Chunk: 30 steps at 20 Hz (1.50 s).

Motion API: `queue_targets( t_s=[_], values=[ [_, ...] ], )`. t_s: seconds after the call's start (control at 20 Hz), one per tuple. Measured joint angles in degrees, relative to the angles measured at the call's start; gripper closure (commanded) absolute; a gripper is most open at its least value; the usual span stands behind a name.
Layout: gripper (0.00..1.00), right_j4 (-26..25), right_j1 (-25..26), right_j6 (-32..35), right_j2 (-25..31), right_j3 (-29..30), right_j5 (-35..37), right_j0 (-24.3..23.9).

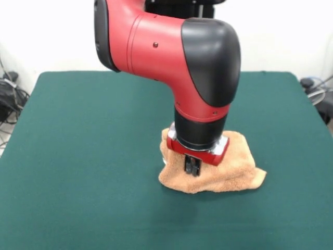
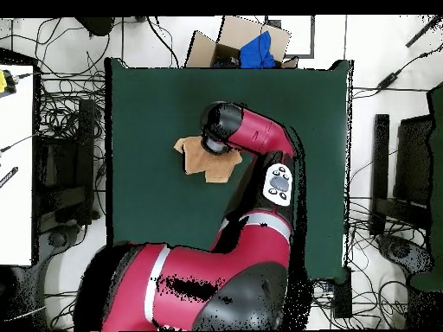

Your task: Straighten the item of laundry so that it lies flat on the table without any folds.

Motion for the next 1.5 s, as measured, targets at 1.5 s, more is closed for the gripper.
queue_targets(
  t_s=[1.5],
  values=[
    [1.0,-9.78,-3.36,0.0,0.75,11.23,-8.17,-10.71]
  ],
)
